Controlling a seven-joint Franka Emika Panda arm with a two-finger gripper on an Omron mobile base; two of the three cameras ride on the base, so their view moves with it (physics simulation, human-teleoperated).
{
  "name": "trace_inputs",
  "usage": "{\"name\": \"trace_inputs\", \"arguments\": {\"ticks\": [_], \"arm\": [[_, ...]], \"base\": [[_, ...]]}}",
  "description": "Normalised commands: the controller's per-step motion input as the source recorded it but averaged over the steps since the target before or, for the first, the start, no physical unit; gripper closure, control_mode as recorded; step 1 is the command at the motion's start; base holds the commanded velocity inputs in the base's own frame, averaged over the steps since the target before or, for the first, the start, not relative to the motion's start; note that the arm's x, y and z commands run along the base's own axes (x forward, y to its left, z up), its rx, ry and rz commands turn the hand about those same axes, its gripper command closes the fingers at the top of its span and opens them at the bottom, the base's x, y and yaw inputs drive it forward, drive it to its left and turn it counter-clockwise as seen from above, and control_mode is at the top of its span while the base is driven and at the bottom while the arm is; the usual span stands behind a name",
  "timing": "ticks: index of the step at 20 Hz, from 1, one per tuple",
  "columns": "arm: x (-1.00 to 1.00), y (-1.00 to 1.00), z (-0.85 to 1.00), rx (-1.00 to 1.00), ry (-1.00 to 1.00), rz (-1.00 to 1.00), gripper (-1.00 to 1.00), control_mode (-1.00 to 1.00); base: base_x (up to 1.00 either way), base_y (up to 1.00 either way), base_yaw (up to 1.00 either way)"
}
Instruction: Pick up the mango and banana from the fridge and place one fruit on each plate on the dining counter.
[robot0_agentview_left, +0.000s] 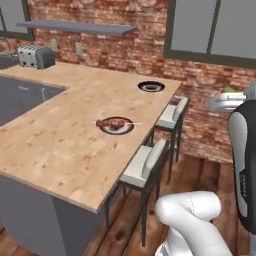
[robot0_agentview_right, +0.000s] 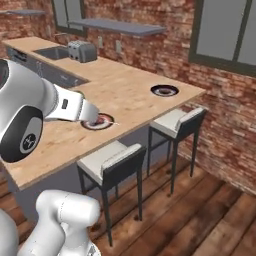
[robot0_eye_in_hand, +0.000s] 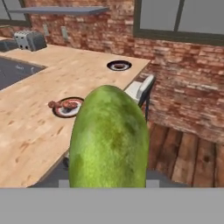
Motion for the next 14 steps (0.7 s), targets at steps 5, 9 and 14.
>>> {"name": "trace_inputs", "arguments": {"ticks": [5, 9, 14], "arm": [[0.0, 0.0, 0.0, 0.0, 0.0, 0.0, 1.0, 1.0], [0.0, 0.0, 0.0, 0.0, 0.0, 0.0, 1.0, 1.0], [0.0, 0.0, 0.0, 0.0, 0.0, 0.0, 1.0, 1.0]], "base": [[0.81, -0.93, 0.5], [0.11, -0.53, 0.77], [0.09, -0.33, 0.87]]}}
